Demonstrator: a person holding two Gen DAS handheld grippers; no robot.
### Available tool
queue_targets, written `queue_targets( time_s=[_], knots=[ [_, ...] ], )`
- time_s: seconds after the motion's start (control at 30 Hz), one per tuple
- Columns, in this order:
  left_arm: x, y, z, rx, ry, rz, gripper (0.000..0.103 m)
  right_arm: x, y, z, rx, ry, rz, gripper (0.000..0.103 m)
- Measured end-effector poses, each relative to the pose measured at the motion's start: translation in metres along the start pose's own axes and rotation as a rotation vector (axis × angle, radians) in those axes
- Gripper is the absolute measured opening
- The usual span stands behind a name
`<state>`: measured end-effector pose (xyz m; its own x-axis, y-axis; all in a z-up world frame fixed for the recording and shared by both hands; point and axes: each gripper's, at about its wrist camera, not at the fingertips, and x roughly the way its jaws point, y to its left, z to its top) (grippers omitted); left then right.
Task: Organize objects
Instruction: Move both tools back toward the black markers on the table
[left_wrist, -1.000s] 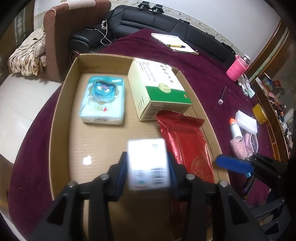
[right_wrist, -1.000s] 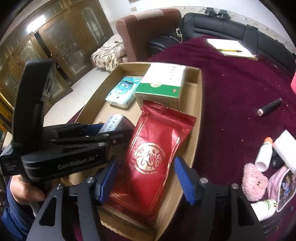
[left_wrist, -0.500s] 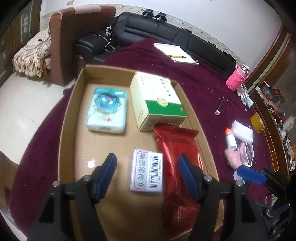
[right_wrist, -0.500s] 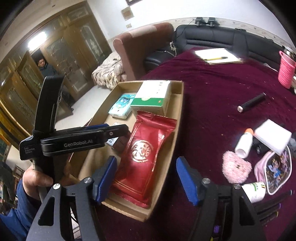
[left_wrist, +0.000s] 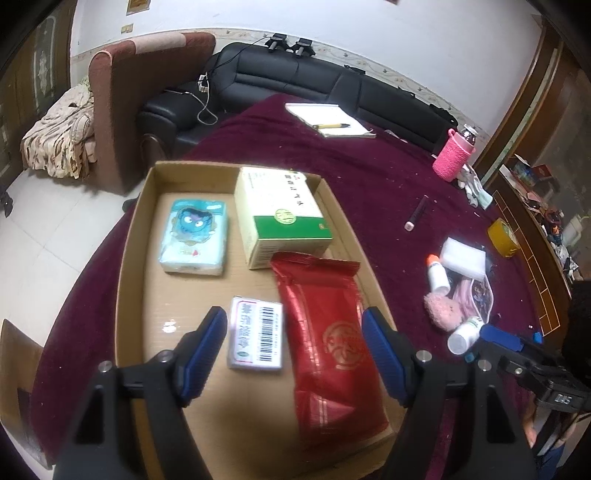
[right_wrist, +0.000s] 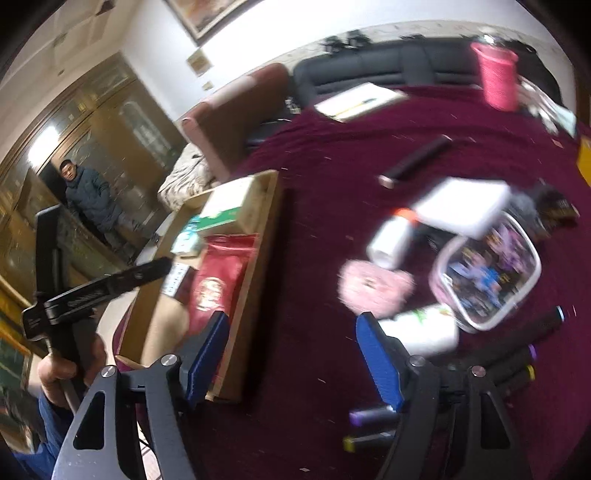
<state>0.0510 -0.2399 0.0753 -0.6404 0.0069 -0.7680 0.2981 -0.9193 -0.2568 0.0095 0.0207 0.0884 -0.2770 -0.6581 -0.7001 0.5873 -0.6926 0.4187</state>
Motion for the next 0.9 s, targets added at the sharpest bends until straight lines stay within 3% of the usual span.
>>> queue_targets(
  time_s=[0.17, 0.63, 0.77, 0.9],
  knots=[
    [-0.004, -0.013, -0.003, 0.025, -0.006, -0.014, 0.075, 0.001, -0.033, -0.006, 0.109, 0.012, 0.004, 0.077],
    [-0.022, -0.036, -0.011, 0.085, -0.029, -0.043, 0.075, -0.016, -0.064, -0.023, 0.130, 0.025, -0.077, 0.077],
    [-0.024, -0.045, -0.013, 0.111, -0.025, -0.051, 0.075, -0.033, -0.085, -0.025, 0.168, -0.031, -0.154, 0.077],
    [-0.025, -0.057, -0.015, 0.146, -0.026, -0.064, 0.075, -0.054, -0.122, -0.026, 0.290, -0.137, -0.145, 0.077]
  ],
)
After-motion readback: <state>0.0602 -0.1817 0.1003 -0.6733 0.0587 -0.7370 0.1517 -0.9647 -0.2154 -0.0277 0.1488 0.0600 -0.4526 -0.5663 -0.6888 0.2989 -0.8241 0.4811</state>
